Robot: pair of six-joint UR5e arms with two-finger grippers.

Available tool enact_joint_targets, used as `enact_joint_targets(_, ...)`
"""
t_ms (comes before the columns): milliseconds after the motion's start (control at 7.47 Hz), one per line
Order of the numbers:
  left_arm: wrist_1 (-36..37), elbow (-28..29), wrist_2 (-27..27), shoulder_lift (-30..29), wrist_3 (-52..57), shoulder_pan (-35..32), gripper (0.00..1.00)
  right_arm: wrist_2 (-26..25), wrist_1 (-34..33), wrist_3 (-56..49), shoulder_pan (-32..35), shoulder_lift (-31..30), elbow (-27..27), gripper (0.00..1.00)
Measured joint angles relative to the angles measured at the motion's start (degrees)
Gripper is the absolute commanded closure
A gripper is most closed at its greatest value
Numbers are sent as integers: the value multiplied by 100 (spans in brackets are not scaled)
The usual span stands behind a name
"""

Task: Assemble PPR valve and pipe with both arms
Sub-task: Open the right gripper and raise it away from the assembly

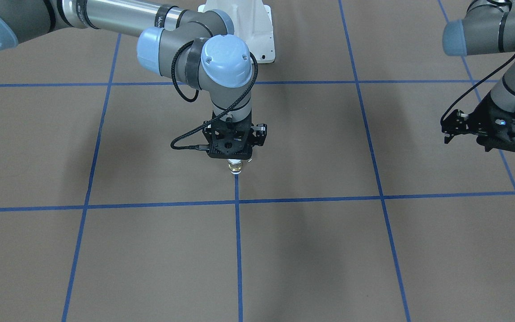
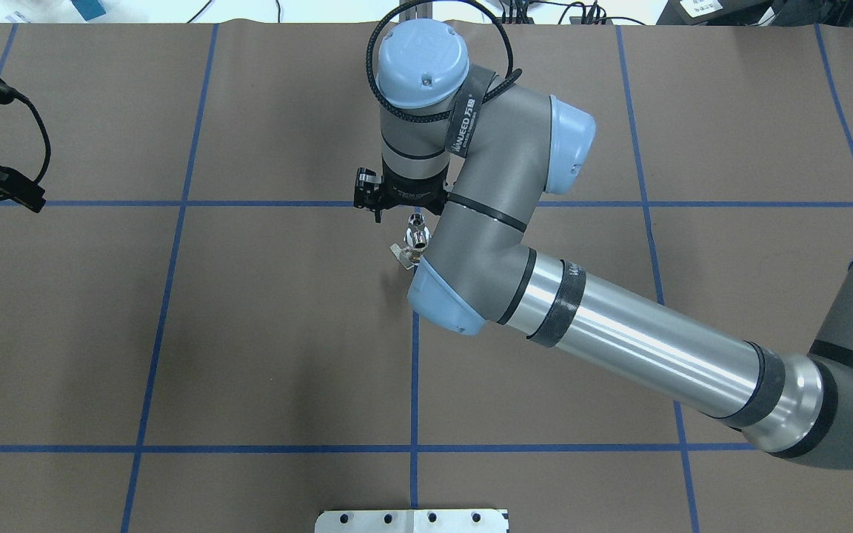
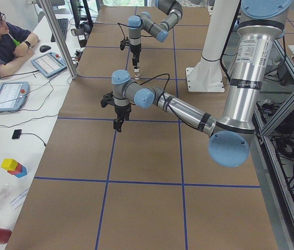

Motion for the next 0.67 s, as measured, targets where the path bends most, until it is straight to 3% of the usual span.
enact_joint_targets(268, -9, -42, -33, 9, -3, -43, 0, 213, -1124, -213, 542, -136, 1161, 1)
enact_joint_targets(536, -34, -60, -262, 57, 127, -368, 0, 346, -2026, -1668, 1464, -996, 2219, 1)
enact_joint_targets(670, -32, -24, -367, 118, 352, -619, 0, 562, -2194, -2694, 2018, -1530, 2444, 1)
